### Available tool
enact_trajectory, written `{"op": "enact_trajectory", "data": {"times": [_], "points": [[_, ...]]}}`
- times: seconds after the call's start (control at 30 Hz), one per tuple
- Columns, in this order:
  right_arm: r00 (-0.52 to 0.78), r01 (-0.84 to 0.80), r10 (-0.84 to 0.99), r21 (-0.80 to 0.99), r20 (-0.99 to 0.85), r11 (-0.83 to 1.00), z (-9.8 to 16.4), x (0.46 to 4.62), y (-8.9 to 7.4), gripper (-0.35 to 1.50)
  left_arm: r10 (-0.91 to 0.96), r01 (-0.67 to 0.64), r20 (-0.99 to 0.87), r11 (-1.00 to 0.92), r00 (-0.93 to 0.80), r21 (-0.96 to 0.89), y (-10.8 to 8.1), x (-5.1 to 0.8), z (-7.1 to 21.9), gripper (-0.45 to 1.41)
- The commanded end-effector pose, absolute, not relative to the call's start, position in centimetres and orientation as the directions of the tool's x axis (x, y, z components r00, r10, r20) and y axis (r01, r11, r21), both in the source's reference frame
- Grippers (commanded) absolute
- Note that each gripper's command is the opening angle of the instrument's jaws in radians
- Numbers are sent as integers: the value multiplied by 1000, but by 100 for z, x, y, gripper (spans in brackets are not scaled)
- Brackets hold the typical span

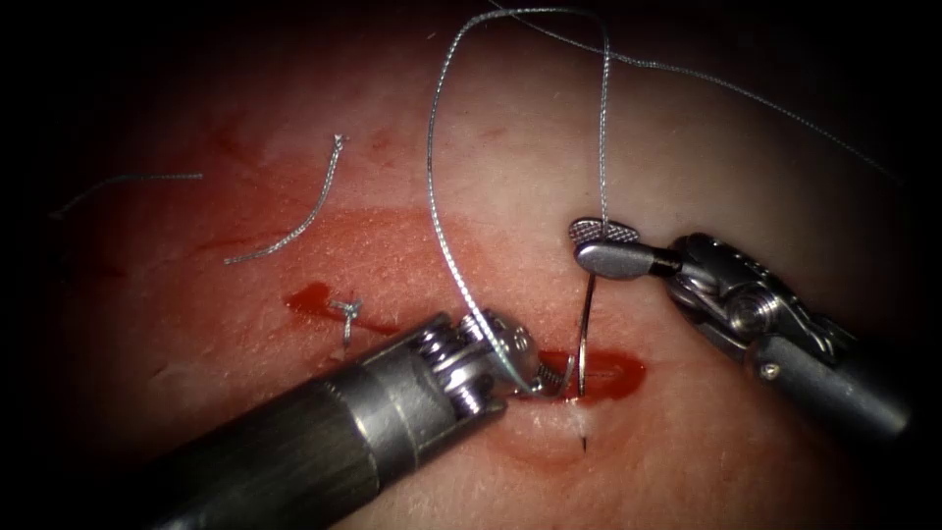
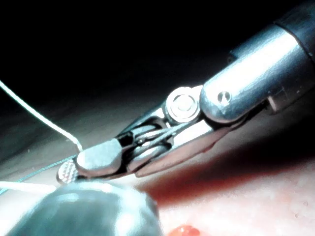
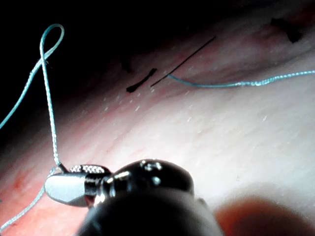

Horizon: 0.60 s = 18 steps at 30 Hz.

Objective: Wound Closure

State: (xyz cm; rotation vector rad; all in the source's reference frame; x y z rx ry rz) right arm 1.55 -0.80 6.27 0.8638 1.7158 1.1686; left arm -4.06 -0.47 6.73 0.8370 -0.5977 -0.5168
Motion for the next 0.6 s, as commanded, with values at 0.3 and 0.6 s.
{"op": "enact_trajectory", "data": {"times": [0.3,0.6], "points": [[-339,65,783,818,-521,572,628,163,-60,-35,-628,186,292,582,722,792,-41,-399,666,-15],[-383,36,842,904,-381,425,629,155,-66,-35,-597,167,382,663,705,729,-3,-369,624,76]]}}
